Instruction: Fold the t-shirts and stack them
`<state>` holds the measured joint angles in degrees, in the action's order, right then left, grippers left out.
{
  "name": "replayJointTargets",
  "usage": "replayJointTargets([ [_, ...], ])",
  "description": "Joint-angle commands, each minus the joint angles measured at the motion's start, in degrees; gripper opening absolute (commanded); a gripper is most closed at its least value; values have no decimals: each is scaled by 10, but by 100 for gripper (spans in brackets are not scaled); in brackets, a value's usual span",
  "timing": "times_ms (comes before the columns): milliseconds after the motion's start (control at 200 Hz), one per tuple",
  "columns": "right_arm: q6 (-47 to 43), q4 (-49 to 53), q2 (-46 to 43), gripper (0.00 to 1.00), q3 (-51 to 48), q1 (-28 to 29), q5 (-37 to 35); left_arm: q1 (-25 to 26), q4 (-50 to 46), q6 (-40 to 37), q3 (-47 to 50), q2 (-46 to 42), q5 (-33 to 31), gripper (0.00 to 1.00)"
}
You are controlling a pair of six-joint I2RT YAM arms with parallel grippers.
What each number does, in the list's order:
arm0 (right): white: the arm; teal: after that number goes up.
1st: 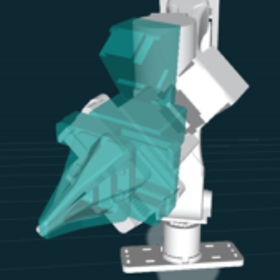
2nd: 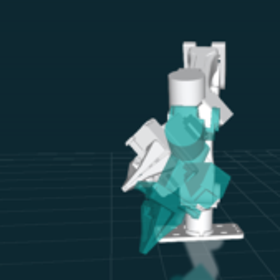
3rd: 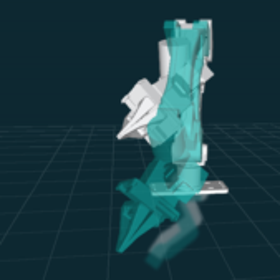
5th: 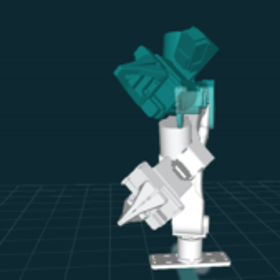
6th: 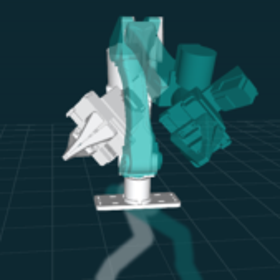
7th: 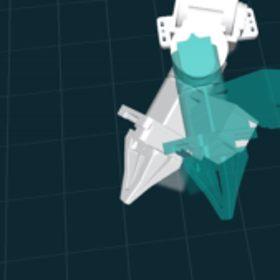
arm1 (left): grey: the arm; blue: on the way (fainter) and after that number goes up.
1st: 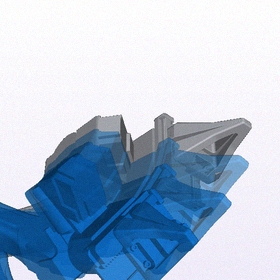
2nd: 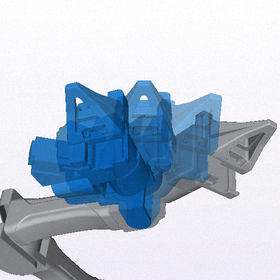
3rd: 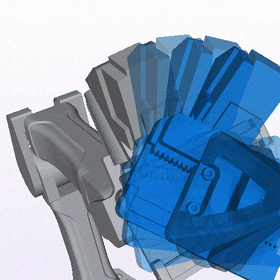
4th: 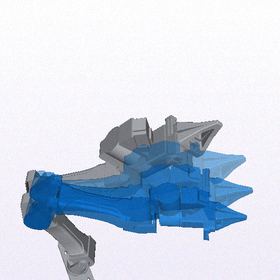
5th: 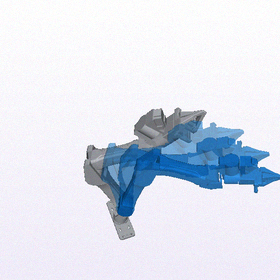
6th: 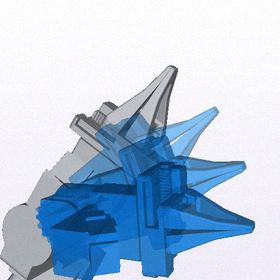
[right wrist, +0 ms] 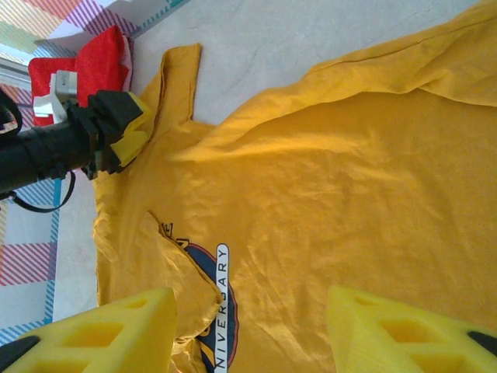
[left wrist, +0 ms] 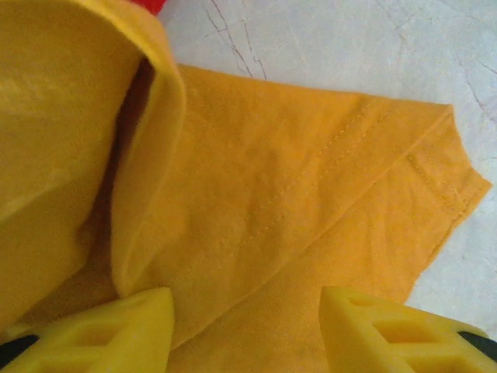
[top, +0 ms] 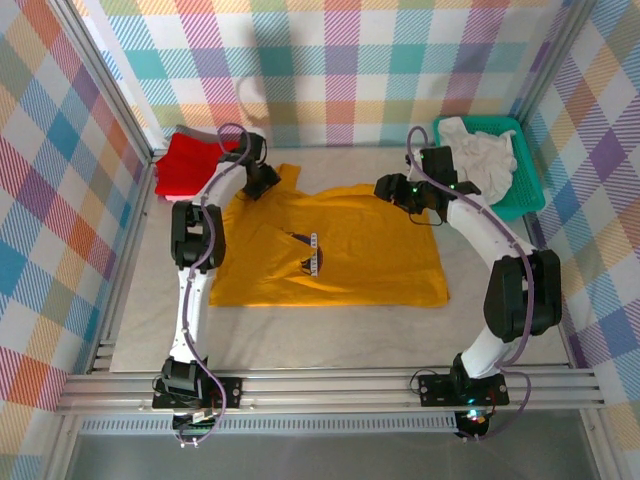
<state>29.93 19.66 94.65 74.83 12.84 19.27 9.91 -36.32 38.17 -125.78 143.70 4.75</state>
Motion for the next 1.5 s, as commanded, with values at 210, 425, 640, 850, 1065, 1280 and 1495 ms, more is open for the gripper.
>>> replayJointTargets([
  [210,1,-15,-45,54,-44,1,11,12,56,18,79,-46,-14,51],
  [425,-4,-11,-43,54,-45,1,13,13,78,16,132,-102,-34,51],
  [640,0,-21,-44,54,-53,0,16,13,76,10,147,-121,-50,50],
  [850,2,-18,-45,54,-54,1,19,12,71,17,136,-104,-47,44],
  [1065,4,-21,-42,54,-53,0,20,12,84,17,171,-123,-75,45],
  [1280,6,-22,-38,54,-52,1,27,11,73,9,132,-83,-67,44],
  [1495,6,-20,-45,54,-57,1,23,11,67,7,105,-60,-56,40],
])
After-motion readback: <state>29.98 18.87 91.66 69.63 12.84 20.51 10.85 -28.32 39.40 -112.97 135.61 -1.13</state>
